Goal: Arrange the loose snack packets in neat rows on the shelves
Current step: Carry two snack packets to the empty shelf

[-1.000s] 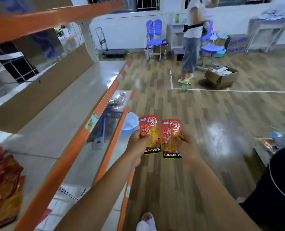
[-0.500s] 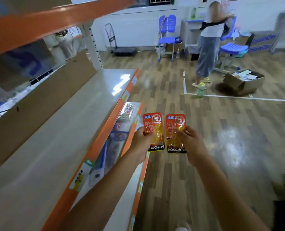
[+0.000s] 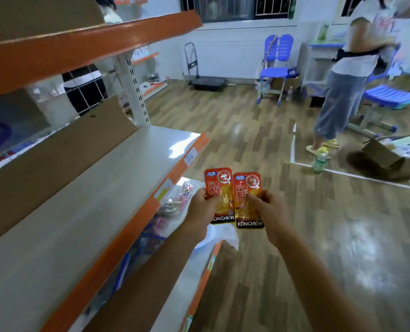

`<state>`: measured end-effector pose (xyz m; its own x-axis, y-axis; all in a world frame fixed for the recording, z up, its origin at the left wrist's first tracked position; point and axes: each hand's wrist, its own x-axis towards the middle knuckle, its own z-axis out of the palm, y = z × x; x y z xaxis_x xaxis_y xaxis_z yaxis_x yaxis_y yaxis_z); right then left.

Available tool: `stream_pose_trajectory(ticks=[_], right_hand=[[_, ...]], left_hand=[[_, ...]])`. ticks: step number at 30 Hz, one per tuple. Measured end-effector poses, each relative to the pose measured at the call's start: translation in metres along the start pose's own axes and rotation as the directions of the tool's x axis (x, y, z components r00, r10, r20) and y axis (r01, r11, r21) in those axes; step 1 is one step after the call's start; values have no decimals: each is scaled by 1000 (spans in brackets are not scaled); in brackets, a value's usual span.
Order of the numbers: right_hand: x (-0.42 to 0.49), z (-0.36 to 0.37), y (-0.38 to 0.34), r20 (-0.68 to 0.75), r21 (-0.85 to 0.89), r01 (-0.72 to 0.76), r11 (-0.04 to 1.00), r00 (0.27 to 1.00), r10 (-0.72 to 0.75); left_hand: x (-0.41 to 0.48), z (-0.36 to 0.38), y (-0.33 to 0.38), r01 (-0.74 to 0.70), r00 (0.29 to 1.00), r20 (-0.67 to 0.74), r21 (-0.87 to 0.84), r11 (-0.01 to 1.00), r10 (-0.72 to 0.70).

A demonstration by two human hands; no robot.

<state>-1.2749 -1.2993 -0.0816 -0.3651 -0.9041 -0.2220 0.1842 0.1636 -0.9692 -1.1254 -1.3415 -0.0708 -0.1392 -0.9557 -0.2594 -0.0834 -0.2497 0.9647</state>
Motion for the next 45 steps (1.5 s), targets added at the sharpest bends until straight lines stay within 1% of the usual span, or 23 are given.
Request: stream_pose_trajectory(ticks=[3,7,12,16,22,24,26,29,32,37,38,41,45], right_hand=[[36,4,-6,21,10,-2,1000,1000,2],[83,14,-17,103,-5,-45,999,994,46],[155,38,-36,163,-57,7,998,987,2],[218,62,-55,199,-27,47,999,979,-41],[285,108,-70,337,10,46,999,940,-47],[299,126,-71,392,-6,28,1000,920,-23],[313,145,-72,448,-30,18,999,894,-3],[335,174,-74,514,-77,14,997,857,28],[360,205,-74,576,-131,16,991,815,63],[396,252,-73,657,-278,134,951,749,86],[403,260,-73,665,-302,153,941,741,93],[420,280,-69,690,-334,185,924,716,106],[437,296,-62,690,-372,208,905,714,119]], left_hand=[[31,8,5,30,999,-42,-17,999,-30],[77,7,10,31,995,-90,-70,997,-37],[150,2,28,-6,990,-143,-138,990,-14],[211,-3,57,-52,980,-198,-96,994,32],[273,-26,75,-61,950,-309,-77,995,34],[285,-37,74,-52,936,-352,-54,997,30],[297,-48,71,-73,911,-410,-52,996,46],[312,-67,67,-88,842,-533,14,996,82],[326,-89,66,-14,762,-641,126,992,92],[354,-118,71,183,616,-777,302,935,130],[359,-122,71,220,605,-786,320,922,128],[374,-128,68,306,600,-793,347,887,103],[389,-135,64,441,551,-824,423,792,133]])
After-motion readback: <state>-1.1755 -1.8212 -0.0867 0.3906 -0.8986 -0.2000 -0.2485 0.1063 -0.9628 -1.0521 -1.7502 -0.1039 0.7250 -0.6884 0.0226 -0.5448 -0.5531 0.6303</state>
